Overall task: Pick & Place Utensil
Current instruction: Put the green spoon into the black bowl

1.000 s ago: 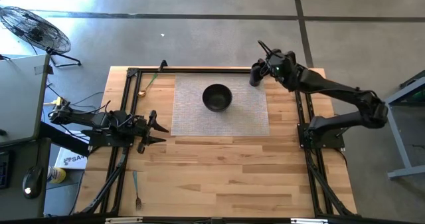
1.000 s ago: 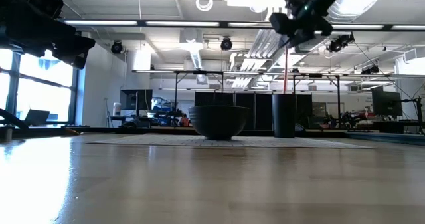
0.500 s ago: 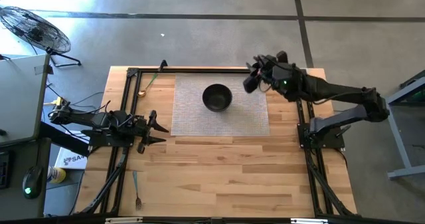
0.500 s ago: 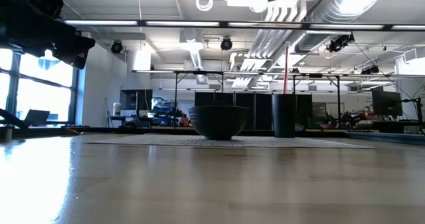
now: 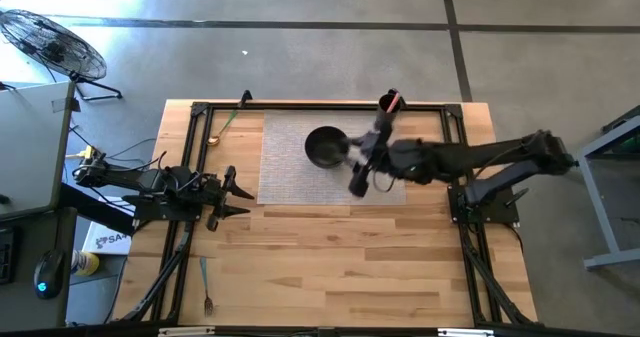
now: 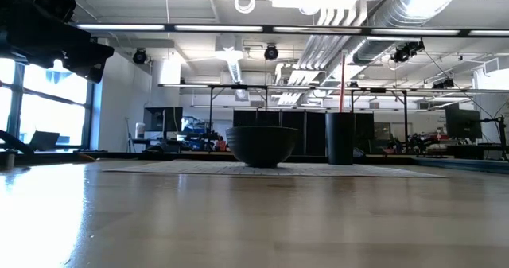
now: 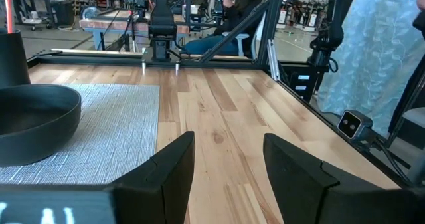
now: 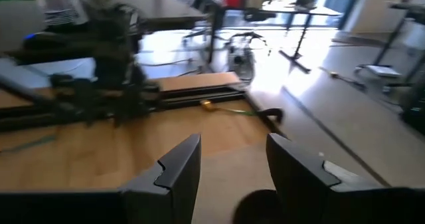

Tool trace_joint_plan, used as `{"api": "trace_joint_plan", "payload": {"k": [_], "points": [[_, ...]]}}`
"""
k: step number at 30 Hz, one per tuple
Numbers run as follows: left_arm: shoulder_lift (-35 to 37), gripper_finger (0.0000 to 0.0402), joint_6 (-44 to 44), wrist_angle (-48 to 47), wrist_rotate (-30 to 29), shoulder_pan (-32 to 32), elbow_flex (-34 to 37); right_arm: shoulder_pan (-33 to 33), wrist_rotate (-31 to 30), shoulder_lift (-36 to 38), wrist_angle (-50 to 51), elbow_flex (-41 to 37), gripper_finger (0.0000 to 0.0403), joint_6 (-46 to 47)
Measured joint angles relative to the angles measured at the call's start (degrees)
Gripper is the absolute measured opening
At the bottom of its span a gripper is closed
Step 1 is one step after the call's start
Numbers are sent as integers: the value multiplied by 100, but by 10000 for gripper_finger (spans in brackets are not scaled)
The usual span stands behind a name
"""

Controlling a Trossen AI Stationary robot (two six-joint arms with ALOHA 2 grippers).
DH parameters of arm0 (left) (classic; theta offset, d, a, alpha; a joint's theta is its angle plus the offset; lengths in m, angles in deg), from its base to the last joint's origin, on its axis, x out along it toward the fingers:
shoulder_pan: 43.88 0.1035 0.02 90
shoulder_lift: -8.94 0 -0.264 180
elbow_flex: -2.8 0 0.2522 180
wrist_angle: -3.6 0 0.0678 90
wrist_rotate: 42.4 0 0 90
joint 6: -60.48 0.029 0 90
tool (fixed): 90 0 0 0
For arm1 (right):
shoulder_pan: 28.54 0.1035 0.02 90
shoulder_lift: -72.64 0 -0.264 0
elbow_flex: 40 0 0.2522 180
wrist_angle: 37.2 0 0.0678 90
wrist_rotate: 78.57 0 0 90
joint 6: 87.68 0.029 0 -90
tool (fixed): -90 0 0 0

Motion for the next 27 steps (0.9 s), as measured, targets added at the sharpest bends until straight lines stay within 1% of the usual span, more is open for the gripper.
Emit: {"api": "trace_joint_plan", "payload": {"k": [3,7,10,12,17,18,19,22,24,26,27], "points": [[0,177,4,48,-5,1,5,108,307,-361,-301,0,165,6],[3,177,-9,638,-237,1,11,153,709,-815,-700,0,165,8],[5,177,-152,878,-247,1,11,153,997,-1091,-897,-2,165,13],[5,177,-126,866,-243,1,11,153,1120,-1216,-992,-2,165,59],[-6,177,-157,629,-288,1,11,150,1167,-1369,-1067,-2,165,160],[-17,177,-246,647,-424,1,9,150,1173,-1369,-1063,-2,165,160],[-46,177,-355,655,-697,-1,9,150,1173,-1369,-1067,-2,165,160],[-173,177,-641,574,-1959,1,9,150,1132,-1369,-1116,-2,165,121],[-333,177,-716,508,-2574,4,9,150,1147,-1369,-1152,-2,165,110],[-533,177,-752,567,-2921,4,9,150,1153,-1369,-1150,-2,165,114],[-634,177,-752,671,-2974,4,9,150,1155,-1369,-1150,-2,165,114]]}}
